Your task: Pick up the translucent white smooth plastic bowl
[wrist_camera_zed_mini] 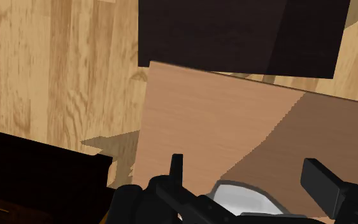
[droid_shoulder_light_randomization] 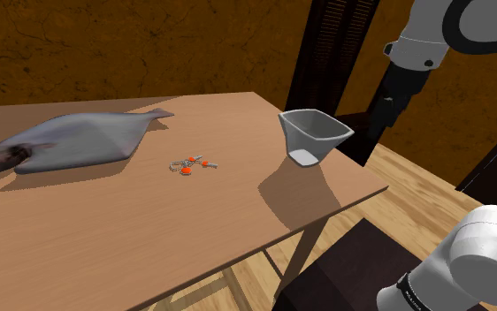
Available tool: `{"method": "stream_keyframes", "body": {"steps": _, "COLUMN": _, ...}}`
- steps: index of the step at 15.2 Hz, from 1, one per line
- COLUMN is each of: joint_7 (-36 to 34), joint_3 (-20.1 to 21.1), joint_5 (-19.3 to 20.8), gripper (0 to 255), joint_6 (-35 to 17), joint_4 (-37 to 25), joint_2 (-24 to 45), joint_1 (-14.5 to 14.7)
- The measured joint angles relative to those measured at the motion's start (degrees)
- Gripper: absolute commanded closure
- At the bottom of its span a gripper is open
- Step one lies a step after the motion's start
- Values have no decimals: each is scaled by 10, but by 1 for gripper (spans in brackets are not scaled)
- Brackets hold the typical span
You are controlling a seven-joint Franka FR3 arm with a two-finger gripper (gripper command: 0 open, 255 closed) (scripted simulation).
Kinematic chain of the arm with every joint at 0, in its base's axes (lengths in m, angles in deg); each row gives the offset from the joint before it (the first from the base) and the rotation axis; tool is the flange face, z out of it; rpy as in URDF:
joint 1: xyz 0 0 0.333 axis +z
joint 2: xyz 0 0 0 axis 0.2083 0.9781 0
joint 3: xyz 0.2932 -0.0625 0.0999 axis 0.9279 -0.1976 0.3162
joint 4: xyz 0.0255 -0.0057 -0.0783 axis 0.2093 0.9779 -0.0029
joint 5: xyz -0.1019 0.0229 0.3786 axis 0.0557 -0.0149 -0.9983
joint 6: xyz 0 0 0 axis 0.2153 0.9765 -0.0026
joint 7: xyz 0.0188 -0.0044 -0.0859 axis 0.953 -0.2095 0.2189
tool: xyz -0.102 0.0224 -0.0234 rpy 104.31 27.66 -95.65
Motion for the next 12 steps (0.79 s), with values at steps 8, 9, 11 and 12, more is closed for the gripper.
{"method": "stream_keyframes", "body": {"steps": 8, "joint_7": -98, "joint_3": 73, "joint_5": -4, "gripper": 0, "joint_6": -21, "joint_4": -82, "joint_2": 132, "joint_1": -5}}
{"method": "stream_keyframes", "body": {"steps": 9, "joint_7": -114, "joint_3": 84, "joint_5": -2, "gripper": 0, "joint_6": -21, "joint_4": -98, "joint_2": 153, "joint_1": -7}}
{"method": "stream_keyframes", "body": {"steps": 11, "joint_7": -149, "joint_3": 107, "joint_5": 5, "gripper": 0, "joint_6": -22, "joint_4": -134, "joint_2": 203, "joint_1": -10}}
{"method": "stream_keyframes", "body": {"steps": 12, "joint_7": -168, "joint_3": 119, "joint_5": 8, "gripper": 0, "joint_6": -23, "joint_4": -152, "joint_2": 229, "joint_1": -10}}
